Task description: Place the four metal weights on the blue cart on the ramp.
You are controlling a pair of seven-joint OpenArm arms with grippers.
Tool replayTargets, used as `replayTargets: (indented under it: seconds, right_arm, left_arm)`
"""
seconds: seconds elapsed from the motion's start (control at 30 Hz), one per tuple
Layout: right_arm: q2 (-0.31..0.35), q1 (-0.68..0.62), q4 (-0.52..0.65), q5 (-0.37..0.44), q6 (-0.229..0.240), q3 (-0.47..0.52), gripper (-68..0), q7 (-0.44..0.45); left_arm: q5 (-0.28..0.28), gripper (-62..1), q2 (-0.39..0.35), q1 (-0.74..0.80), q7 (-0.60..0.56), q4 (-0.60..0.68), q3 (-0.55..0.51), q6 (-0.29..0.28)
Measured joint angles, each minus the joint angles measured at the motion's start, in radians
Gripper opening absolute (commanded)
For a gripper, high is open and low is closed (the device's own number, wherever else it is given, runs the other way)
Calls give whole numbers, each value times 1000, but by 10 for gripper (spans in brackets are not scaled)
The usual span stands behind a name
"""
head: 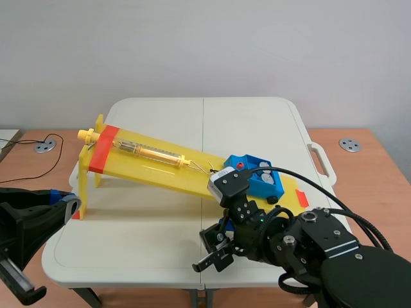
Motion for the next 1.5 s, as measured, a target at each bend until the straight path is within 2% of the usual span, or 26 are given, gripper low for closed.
replayTargets:
  seconds: [0.43, 0.63, 0.9, 1.07, 1.5]
  right_arm:
    - [0, 3, -24, -3, -13, 0, -421, 44]
    - [0, 3, -24, -3, -27, 0, -483, 43]
    - [0, 3, -24, -3, -95, 0, -597, 32]
    - [0, 5, -24, -7, -99, 0, -662, 27]
    - [4, 2, -10, -7, -98, 0, -668, 12]
  left_arm:
    - [0, -580, 0, 0, 0, 0, 0, 0]
    - [0, -580, 0, 0, 0, 0, 0, 0]
    - [0, -580, 0, 0, 0, 0, 0, 0]
    - [0, -580, 0, 0, 0, 0, 0, 0]
    - [0, -580, 0, 0, 0, 0, 0, 0]
